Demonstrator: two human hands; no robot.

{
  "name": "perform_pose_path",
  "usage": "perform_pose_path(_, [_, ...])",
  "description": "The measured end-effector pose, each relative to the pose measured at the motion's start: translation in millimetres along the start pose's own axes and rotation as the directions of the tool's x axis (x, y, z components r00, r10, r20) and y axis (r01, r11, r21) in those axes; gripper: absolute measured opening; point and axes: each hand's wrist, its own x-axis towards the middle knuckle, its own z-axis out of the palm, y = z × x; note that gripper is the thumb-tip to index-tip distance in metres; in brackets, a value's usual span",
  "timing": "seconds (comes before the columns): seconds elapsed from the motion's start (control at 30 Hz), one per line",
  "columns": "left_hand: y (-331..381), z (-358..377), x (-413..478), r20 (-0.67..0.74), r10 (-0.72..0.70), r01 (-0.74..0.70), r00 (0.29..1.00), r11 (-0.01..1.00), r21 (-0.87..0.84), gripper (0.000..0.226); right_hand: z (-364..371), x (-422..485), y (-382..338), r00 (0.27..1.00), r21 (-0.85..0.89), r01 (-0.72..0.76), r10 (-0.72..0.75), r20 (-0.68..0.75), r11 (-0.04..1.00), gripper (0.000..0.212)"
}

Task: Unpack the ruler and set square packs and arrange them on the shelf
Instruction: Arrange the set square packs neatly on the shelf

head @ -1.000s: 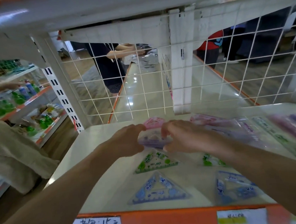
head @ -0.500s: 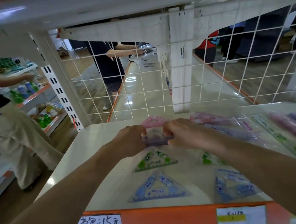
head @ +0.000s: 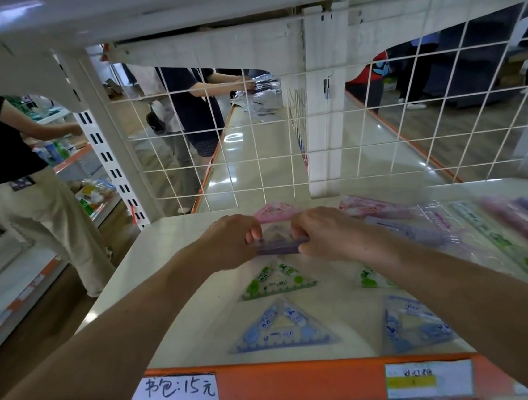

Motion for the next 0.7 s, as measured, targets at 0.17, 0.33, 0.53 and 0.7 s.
perform_pose_path(0.17, [2,1,1,-0.006,-0.004,0.004,1.0,1.0,0.02,0.021,-1,0,-2,1.0,-0.025,-0.009,0.009,0.003,1.0,0.016])
perform_pose_path(0.33, [5,-6,-1,-0.002,-0.002,0.002,1.0,0.998,0.068,0.029,-5,-3,-3,1.0,-0.005,0.001,-0.001,0.02,1.0,0.009])
perform_pose_path(0.53, [30,-26,17,-0.108,0.082,-0.078,0.991,0.996,0.04,0.031,-53,-19,36,0.987,0.094,-0.137,0.145,-0.076,0.986,0.019])
perform_pose_path(0.7, [77,-19,63,-0.072,0.07,-0.08,0.995,0.986,-0.146,0.032,-72,-26,98,0.933,0.096,-0.334,0.343,-0.103,0.938,0.017])
